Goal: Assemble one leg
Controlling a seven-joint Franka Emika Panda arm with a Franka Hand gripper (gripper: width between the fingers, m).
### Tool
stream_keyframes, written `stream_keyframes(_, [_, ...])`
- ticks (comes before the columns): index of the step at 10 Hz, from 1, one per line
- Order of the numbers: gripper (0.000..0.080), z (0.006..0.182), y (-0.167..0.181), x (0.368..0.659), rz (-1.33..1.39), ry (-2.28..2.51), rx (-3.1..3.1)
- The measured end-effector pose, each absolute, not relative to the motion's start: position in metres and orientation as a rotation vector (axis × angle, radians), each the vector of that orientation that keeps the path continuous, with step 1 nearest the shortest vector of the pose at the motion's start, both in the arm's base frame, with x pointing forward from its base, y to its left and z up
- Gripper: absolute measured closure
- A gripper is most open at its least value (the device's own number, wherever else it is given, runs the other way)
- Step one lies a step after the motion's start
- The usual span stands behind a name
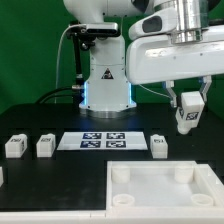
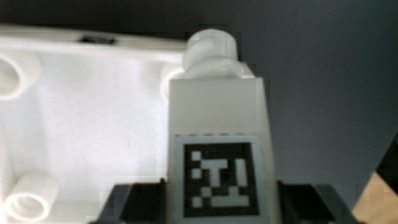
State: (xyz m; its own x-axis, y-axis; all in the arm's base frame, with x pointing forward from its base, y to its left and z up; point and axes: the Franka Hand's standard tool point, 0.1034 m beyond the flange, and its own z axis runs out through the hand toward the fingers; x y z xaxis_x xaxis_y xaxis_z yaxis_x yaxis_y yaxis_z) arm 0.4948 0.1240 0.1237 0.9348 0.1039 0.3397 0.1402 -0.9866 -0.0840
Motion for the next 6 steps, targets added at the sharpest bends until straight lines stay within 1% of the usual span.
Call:
stream_keyframes(1, [0.0508,0.121,0.119,0.505,-0.663,-0.219,-2.953])
stream_keyframes(2, [0.0508,0.132,0.114,0.52,-0.713,-0.243,-2.948])
stream_keyframes(3, [0.0508,0.15,0.11,0.538,-0.89,-0.268,-2.906])
stream_keyframes(4, [0.0508,0.152,0.105,0.547,-0.993,-0.289,-2.882])
stream_keyframes(5, [0.0508,0.151,0.106,0.552,-0.969,-0.306,-2.891])
stream_keyframes(6, [0.0508,0.154,0.107,0.555,-1.0,-0.309,-2.88])
